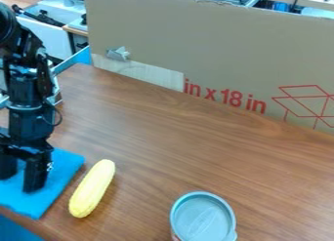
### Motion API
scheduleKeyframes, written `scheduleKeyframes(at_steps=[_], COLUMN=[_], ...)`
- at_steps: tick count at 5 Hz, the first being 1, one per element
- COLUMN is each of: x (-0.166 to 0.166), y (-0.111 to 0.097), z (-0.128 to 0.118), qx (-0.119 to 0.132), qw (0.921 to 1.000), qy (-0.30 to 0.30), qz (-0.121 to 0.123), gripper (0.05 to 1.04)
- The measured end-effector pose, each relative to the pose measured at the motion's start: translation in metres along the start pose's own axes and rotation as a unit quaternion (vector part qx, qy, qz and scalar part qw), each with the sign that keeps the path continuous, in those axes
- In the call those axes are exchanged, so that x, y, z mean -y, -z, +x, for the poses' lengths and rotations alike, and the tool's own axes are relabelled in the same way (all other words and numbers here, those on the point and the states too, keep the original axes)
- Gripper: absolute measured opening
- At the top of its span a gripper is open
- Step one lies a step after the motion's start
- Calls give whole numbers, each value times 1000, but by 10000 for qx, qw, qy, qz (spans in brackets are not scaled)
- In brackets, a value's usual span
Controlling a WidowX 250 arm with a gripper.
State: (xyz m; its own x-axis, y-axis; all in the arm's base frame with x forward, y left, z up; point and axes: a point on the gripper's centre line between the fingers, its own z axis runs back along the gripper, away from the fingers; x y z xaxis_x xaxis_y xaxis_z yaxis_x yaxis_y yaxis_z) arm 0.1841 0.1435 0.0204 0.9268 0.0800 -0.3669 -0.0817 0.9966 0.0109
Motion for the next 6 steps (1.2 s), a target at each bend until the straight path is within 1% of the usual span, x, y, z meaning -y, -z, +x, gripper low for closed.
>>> scheduleKeyframes(at_steps=[1,2,3,4,5,6], x=[-3,-9,-16,-13,26,51], y=[-1,-15,-44,-84,-109,-109], z=[-9,-6,-2,-14,-29,-36], qx=[106,505,1015,1683,1942,1876], qw=[9999,9985,9948,9856,9784,9788], qy=[-57,14,58,79,512,711], qz=[-113,-208,-75,169,489,406], gripper=[1001,1001,1000,1001,1000,1000])
